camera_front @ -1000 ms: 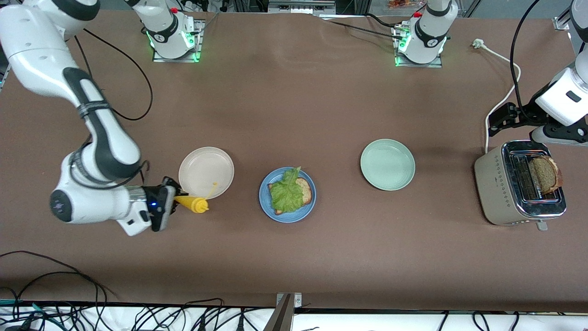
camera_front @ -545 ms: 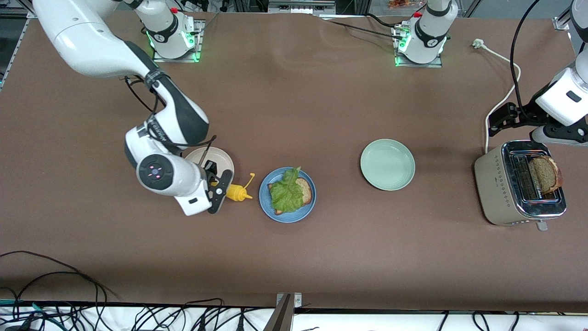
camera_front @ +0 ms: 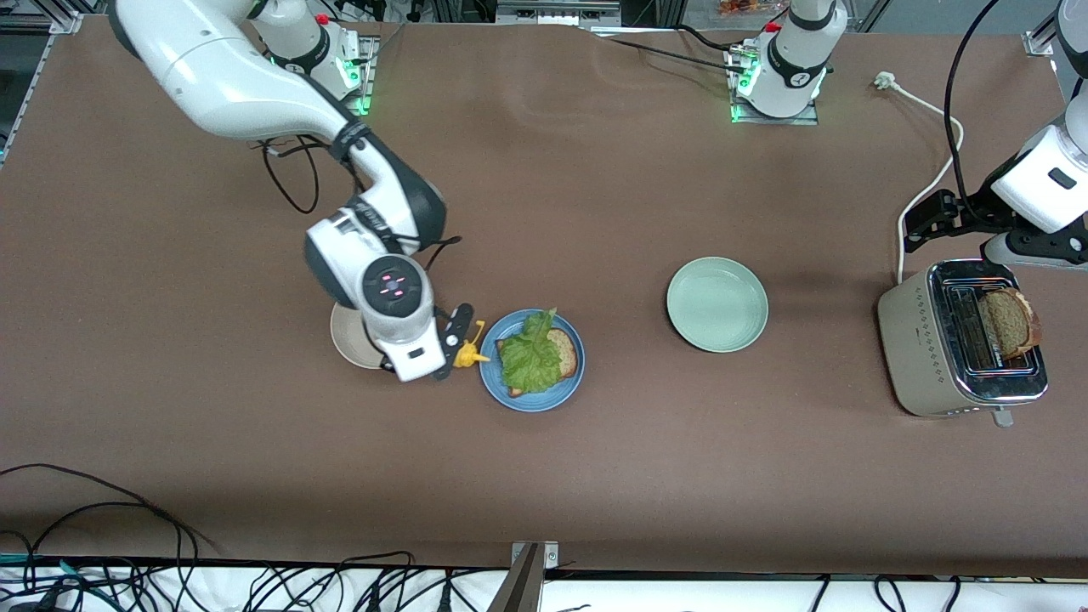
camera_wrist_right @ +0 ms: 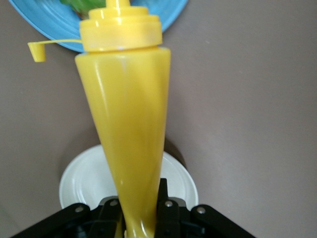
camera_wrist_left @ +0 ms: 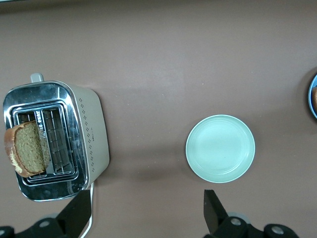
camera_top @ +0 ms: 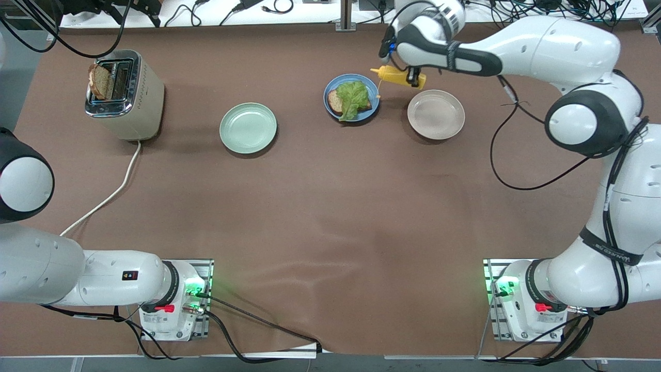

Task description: Make sandwich in blue plate with both arms

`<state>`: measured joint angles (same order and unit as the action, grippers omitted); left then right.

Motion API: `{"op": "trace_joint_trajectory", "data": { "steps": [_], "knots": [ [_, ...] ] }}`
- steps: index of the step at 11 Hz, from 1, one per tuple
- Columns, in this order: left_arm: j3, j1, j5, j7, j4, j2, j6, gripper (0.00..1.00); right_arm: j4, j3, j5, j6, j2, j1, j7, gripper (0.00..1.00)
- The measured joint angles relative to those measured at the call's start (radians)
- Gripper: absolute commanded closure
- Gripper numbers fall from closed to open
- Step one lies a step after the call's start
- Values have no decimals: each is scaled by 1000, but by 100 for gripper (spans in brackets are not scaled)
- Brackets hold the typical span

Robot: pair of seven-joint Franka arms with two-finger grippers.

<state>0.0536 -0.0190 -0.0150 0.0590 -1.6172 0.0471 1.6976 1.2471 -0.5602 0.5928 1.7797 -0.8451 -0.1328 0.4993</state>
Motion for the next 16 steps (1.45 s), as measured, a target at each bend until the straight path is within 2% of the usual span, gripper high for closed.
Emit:
{"op": "trace_joint_trajectory", "data": {
  "steps": [3,6,9,13,16],
  "knots": [
    [0,0,0,0,0,0,0,0,-2,79,17,-15,0,-119,-61,100],
    [0,0,0,0,0,0,0,0,-2,126,82,-24,-1,-201,-113,100],
    [0,0,0,0,0,0,0,0,2,143,167,-39,-17,-263,-168,100],
    [0,0,0,0,0,0,0,0,31,148,282,-40,-45,-273,-242,100],
    [0,0,0,0,0,0,0,0,34,149,297,-33,-49,-272,-248,100]
  ]
}}
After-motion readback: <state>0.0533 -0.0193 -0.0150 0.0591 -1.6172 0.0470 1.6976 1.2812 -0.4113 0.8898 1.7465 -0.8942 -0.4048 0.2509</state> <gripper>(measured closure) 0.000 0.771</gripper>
